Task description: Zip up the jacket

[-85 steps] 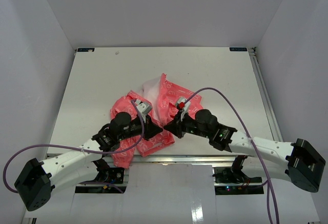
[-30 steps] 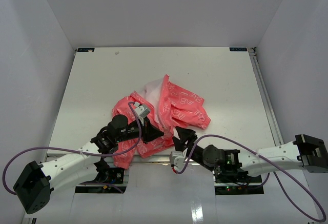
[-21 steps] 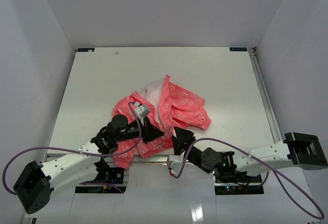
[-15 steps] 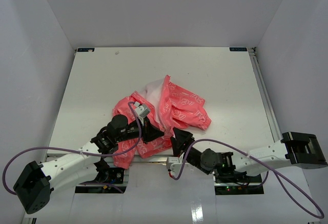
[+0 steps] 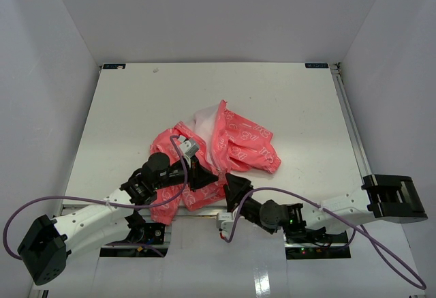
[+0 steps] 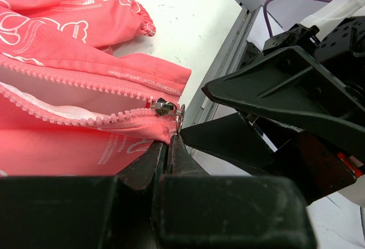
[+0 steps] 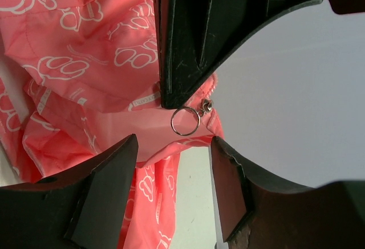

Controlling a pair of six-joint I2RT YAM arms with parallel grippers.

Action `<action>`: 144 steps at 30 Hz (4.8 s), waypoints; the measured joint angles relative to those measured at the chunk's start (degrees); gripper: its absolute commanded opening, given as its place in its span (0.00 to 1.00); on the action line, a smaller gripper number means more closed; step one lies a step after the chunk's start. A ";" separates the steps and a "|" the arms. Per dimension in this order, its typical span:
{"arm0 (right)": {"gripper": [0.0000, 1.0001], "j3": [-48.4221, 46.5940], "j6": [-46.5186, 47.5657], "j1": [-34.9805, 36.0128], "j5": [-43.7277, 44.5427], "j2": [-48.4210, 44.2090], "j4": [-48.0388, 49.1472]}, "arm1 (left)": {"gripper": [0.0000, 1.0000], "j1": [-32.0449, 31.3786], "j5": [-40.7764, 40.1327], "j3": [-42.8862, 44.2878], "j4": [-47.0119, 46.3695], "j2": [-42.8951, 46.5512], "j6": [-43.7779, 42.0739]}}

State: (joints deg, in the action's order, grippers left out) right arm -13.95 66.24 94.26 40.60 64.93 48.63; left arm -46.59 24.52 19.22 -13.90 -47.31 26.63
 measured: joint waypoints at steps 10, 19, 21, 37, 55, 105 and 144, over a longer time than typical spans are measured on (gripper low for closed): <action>0.57 -2.37 2.50 -0.64 0.19 3.95 2.91 | 0.00 0.00 0.31 -0.01 -0.15 -0.04 0.15; 0.42 -3.22 3.92 -2.00 0.18 5.57 5.52 | 0.00 0.00 0.37 -0.11 -0.25 0.04 0.33; 0.42 -3.22 4.04 -2.21 0.19 5.91 5.59 | 0.00 0.00 0.37 -0.11 -0.26 0.07 0.37; 0.42 -3.50 4.33 -2.92 0.22 7.05 6.85 | 0.00 0.00 0.37 -0.11 -0.20 0.12 0.39; 0.54 -3.52 3.15 -3.02 0.15 7.07 6.81 | 0.00 0.00 0.36 -0.11 0.16 0.69 0.39; 0.08 -3.52 4.97 -3.02 4.21 8.14 10.25 | 0.00 0.03 0.32 -0.11 0.12 1.35 0.39; 0.08 -20.33 -14.98 -12.99 -11.86 -5.58 -32.05 | 0.00 0.70 1.42 -0.90 -2.75 4.22 -0.68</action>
State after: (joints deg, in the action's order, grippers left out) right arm -34.28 51.26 81.27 28.74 59.36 16.57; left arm -45.89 25.94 18.33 -16.65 -43.09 25.96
